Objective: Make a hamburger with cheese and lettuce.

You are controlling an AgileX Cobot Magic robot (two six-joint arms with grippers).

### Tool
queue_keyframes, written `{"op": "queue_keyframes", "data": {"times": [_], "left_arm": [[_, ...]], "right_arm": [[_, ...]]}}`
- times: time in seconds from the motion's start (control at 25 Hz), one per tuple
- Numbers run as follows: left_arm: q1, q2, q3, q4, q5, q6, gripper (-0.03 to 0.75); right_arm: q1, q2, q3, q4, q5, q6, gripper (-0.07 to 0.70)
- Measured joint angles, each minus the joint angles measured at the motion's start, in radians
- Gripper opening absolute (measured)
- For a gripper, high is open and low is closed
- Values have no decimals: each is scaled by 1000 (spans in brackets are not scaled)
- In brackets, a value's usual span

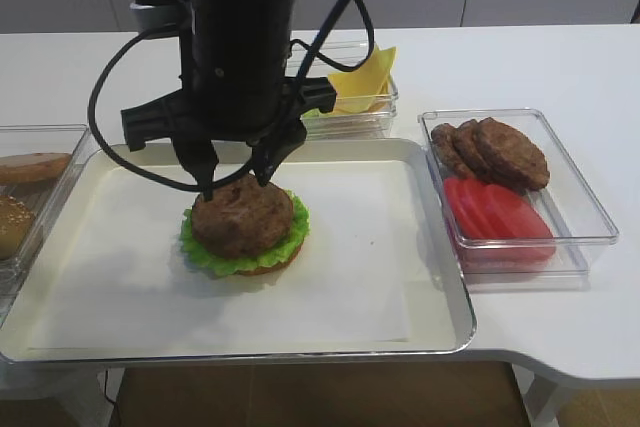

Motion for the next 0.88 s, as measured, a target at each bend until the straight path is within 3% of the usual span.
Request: {"op": "queue_keyframes", "data": {"times": [0.48, 0.88], "left_arm": [[0, 0, 0, 0, 0, 0, 484], [0, 0, 0, 0, 0, -7, 484]], "right_arm": [[0, -140, 6, -70, 4, -15, 408], [0, -403, 260, -128, 8, -26, 408]]}}
